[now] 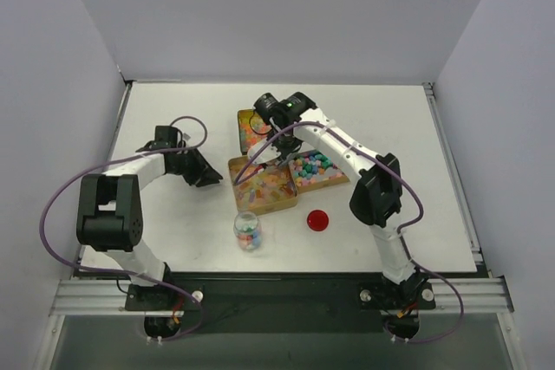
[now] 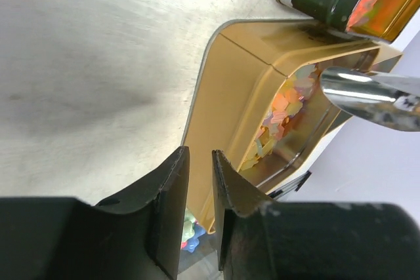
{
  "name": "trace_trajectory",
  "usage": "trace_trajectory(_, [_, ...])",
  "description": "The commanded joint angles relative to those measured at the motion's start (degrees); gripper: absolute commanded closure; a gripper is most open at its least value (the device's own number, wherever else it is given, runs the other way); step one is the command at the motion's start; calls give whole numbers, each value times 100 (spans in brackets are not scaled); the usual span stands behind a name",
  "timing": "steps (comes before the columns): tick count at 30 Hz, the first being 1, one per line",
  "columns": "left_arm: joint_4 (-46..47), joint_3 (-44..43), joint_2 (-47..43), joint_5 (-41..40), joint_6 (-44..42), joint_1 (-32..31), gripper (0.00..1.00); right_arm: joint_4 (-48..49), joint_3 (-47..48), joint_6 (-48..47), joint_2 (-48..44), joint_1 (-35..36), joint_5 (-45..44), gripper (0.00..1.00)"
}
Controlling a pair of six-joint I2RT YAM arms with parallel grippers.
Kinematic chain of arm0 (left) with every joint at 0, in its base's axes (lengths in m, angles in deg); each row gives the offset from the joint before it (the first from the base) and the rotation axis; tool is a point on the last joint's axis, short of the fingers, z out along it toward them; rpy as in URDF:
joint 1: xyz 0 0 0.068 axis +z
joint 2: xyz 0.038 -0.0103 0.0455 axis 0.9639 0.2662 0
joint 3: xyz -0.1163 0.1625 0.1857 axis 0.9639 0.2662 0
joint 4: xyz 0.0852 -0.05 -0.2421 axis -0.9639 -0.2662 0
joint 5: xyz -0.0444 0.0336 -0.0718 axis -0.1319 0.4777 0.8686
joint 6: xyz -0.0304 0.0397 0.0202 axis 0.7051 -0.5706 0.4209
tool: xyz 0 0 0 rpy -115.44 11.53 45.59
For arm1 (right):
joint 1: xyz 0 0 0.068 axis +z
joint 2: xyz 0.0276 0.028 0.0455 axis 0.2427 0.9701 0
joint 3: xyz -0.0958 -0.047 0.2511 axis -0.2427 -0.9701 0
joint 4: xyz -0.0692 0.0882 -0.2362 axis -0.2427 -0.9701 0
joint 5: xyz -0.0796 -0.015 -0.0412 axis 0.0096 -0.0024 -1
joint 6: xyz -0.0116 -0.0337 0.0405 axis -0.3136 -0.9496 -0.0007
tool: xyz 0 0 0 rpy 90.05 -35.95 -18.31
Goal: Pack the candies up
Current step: Move the storage box to the center of the board, then scoop the fake candies from the storage box.
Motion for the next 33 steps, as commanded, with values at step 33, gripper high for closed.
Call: trace_trajectory(33, [257,359,-345,556,263,733,67,-78,-1212,92,-78,913,-952,100])
